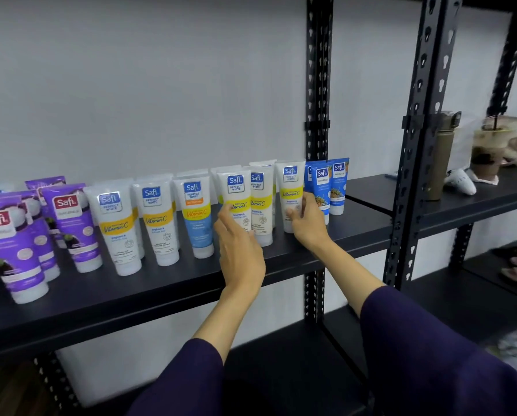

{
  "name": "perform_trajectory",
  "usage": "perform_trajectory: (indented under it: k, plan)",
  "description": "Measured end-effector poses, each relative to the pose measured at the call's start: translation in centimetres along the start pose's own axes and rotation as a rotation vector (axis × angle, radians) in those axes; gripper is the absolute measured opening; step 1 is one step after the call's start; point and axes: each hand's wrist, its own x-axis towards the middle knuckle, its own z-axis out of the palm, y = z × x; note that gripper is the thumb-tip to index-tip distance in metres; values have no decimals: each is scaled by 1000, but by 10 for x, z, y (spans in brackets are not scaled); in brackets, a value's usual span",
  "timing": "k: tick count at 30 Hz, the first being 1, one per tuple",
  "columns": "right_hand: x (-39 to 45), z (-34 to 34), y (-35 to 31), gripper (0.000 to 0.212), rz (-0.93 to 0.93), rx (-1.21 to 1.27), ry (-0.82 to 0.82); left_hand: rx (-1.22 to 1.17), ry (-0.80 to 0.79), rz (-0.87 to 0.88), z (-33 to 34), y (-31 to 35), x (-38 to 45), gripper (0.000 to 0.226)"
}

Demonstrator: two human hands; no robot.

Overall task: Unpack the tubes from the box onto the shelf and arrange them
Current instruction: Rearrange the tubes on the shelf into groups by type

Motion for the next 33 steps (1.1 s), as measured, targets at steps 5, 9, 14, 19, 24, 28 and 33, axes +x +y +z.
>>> perform_trajectory:
  k: [5, 9, 14, 19, 24, 28, 33]
  plan:
    - [0, -1, 9, 46, 28, -134, 34, -22, -52, -13, -1, 1, 5, 75]
    - [2, 4, 12, 44, 43, -289, 79, -9, -81, -33, 0, -2, 7, 75]
    - [9, 11, 6, 41, 83, -383, 52, -22, -74, -32, 1, -6, 8, 72]
    - [18, 16, 8, 43, 116, -399, 21, -9, -62, -14, 2, -6, 8, 70]
    - [24, 13, 7, 40, 149, -392, -28, -3, -65, -24, 3, -7, 8, 71]
    - [16, 11, 5, 39, 153, -393, -7, 0, -67, -26, 2, -7, 8, 71]
    - [-6, 5, 3, 32, 70, -279, 69, -8, -71, -14, -1, -7, 7, 72]
